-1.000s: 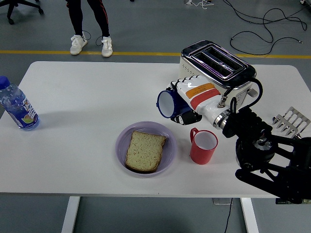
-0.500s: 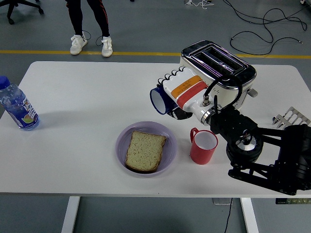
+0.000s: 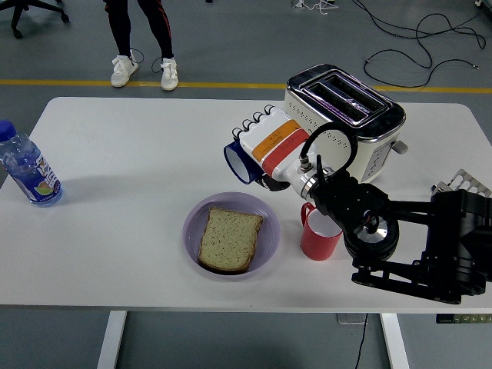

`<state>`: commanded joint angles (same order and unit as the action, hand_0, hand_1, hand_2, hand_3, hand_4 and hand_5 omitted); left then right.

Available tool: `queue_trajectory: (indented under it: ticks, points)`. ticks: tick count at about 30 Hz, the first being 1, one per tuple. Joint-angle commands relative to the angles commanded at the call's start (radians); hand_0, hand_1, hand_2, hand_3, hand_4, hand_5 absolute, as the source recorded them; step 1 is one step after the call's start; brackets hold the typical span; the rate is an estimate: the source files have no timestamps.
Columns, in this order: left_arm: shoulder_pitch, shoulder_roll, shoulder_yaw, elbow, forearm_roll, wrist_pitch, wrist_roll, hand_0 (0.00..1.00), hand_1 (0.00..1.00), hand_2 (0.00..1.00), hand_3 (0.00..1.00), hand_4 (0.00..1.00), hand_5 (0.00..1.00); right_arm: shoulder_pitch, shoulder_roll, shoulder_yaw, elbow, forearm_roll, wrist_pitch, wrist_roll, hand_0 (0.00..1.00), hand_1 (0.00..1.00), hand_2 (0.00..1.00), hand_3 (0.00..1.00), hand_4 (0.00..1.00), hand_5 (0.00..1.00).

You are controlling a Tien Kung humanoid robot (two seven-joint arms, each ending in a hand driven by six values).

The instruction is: Pick up the cup,pour liquid into bread,place the cup on the desk

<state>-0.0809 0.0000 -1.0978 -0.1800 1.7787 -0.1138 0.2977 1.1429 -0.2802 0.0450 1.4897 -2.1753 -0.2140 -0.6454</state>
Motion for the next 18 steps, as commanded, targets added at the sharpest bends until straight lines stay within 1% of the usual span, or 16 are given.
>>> queue_trajectory:
  ticks: [3, 4, 7, 11, 13, 16, 17, 18]
  points:
    - [0.001, 0.000, 0.001, 0.000, 0.001, 0.000, 0.000, 0.658, 0.692, 0.707, 0.591, 0.309, 0.869, -0.007, -0.001, 0.004, 0.001, 0.021, -0.005, 0.000, 0.289, 0.261, 0.456, 0.539, 0.619, 0.002]
    - [0.001, 0.000, 0.004, 0.000, -0.003, 0.000, 0.000, 0.658, 0.692, 0.707, 0.591, 0.309, 0.869, -0.018, -0.004, 0.018, 0.001, 0.049, -0.005, 0.003, 0.289, 0.261, 0.456, 0.539, 0.619, 0.002]
    - [0.002, 0.000, 0.015, 0.000, -0.012, 0.000, -0.001, 0.658, 0.692, 0.707, 0.591, 0.309, 0.869, -0.054, -0.017, 0.071, 0.002, 0.129, -0.028, 0.022, 0.289, 0.261, 0.456, 0.539, 0.619, 0.002]
    - [0.002, 0.000, 0.024, 0.000, -0.022, 0.002, -0.002, 0.658, 0.692, 0.707, 0.591, 0.308, 0.869, -0.112, -0.049, 0.169, 0.027, 0.254, -0.087, 0.068, 0.269, 0.258, 0.457, 0.538, 0.613, 0.002]
    - [0.003, 0.000, 0.025, 0.000, -0.021, 0.002, -0.002, 0.658, 0.692, 0.707, 0.591, 0.308, 0.869, -0.146, -0.067, 0.227, 0.048, 0.336, -0.128, 0.103, 0.269, 0.258, 0.457, 0.538, 0.613, 0.002]
    - [0.004, 0.000, 0.026, 0.000, -0.018, 0.000, -0.002, 0.658, 0.692, 0.707, 0.590, 0.309, 0.873, -0.184, -0.086, 0.297, 0.075, 0.450, -0.150, 0.141, 0.250, 0.255, 0.460, 0.538, 0.612, 0.002]
    - [0.004, 0.000, 0.039, 0.000, -0.030, 0.002, -0.003, 0.658, 0.692, 0.707, 0.590, 0.309, 0.873, -0.209, -0.105, 0.334, 0.097, 0.495, -0.161, 0.167, 0.250, 0.255, 0.460, 0.538, 0.612, 0.002]
    - [0.004, 0.000, 0.044, 0.000, -0.034, 0.003, -0.003, 0.658, 0.692, 0.707, 0.590, 0.309, 0.873, -0.220, -0.111, 0.358, 0.105, 0.534, -0.165, 0.178, 0.250, 0.255, 0.460, 0.538, 0.612, 0.002]
